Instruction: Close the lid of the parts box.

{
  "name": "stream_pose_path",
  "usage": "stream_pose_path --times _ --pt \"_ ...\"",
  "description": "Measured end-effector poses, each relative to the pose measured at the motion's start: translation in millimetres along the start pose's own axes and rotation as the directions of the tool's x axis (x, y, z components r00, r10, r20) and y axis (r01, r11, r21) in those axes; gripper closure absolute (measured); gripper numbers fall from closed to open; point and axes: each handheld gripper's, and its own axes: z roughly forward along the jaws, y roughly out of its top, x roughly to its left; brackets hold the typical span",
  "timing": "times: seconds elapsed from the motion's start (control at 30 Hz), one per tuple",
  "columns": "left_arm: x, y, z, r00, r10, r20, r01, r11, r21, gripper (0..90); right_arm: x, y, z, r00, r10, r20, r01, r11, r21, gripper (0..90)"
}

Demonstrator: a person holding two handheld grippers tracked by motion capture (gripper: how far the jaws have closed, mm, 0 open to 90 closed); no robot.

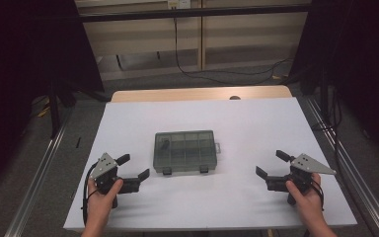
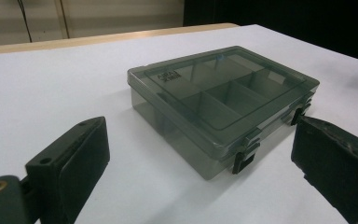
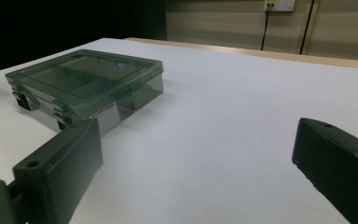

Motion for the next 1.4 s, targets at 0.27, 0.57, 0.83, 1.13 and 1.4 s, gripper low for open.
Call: stream_pose_path --times 0.27,0.57,0.83,1.13,1.4 --pt "0.2 -0.5 -0.1 1.0000 0.006 0.000 -0.006 1.0000 0.001 4.6 -1.4 -0.2 -2.1 1.0000 0.005 0.005 -0.005 1.000 -0.003 1.3" --pt "1.6 -1.4 -2.3 0.9999 0.007 -0.009 -0.007 0.9999 -0.011 4.6 -1.2 -2.3 -5.5 1.0000 0.000 0.006 0.000 1.000 -0.004 1.3" --pt "2.5 -2.9 -5.4 0.9999 0.008 -0.009 -0.008 0.9999 -0.012 4.6 -3.1 -3.8 -9.3 0.9999 -0.001 0.010 0.001 1.000 -0.005 1.2" --pt "3.1 -4.8 -7.5 0.9999 0.011 -0.008 -0.011 0.9999 -0.007 4.6 -2.8 -5.1 -12.3 0.9999 0.002 0.011 -0.002 1.000 -0.005 1.2" --pt "3.4 -4.8 -6.8 0.9999 0.012 -0.008 -0.012 0.9999 -0.008 4.6 -2.2 -5.9 -11.8 1.0000 0.001 0.006 -0.001 1.000 -0.003 1.2"
